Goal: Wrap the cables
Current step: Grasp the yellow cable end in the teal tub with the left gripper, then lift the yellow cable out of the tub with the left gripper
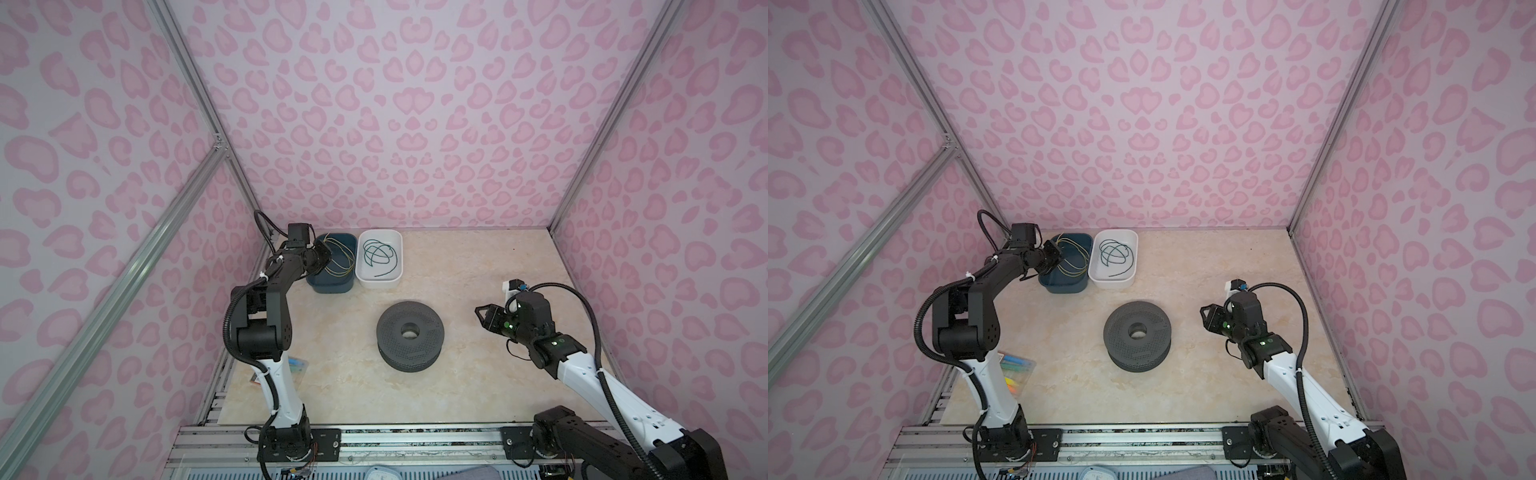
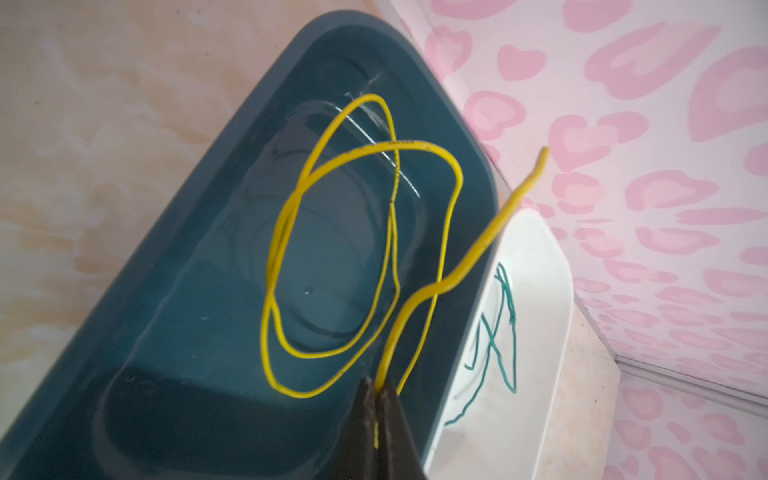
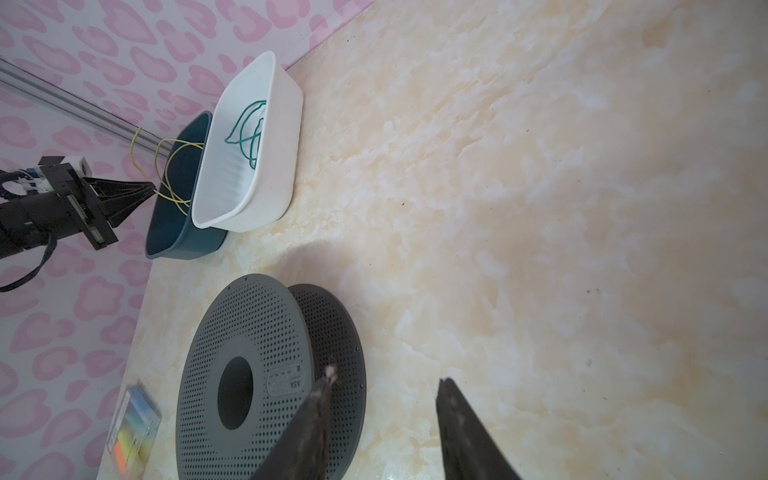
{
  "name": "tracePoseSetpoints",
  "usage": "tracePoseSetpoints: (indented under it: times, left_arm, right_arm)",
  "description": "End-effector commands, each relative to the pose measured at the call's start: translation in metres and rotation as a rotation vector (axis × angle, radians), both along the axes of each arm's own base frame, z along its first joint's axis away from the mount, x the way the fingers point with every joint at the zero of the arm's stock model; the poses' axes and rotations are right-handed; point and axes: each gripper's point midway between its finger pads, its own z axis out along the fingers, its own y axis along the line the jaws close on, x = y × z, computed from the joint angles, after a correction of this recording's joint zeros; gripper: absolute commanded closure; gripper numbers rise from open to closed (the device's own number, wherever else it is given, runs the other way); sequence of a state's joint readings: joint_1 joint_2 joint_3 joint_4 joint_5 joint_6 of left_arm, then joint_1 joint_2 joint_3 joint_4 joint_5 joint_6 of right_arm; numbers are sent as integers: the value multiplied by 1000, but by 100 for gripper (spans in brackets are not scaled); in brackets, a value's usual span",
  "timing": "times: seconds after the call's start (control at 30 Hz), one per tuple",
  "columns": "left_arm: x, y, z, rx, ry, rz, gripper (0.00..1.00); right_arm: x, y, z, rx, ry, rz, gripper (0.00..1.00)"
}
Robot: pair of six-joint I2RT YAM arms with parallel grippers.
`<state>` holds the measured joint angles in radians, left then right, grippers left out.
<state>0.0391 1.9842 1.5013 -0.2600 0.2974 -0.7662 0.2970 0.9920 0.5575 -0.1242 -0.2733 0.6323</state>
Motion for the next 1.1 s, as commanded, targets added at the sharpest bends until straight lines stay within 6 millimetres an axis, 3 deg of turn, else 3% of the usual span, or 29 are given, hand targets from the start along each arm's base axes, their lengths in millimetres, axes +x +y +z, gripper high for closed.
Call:
tracePoseSetpoints:
  times: [0.0,0.23,0.43,0.63,0.8,1.07]
  left_arm:
    - [5,-2,28,0,-72,-35,96]
    - [8,-12,68,-13,-169,-99,96]
    - [11,-19,136,4,-321,-166,96]
    - [-6,-27,189,-3,-428,-208,96]
    - [-46,-57,214,-48,-506,-305,96]
    - [-141,-116,235,-67,-703,-457,96]
  right_arm:
    - [1,2,6,7,-19,13,57]
    - [-2,2,10,7,-30,17,57]
    - [-4,1,16,18,-48,10,58]
    - [-4,1,25,30,-73,13,58]
    - [-1,11,43,71,-101,51,58]
    - [-3,66,105,194,-244,196,51]
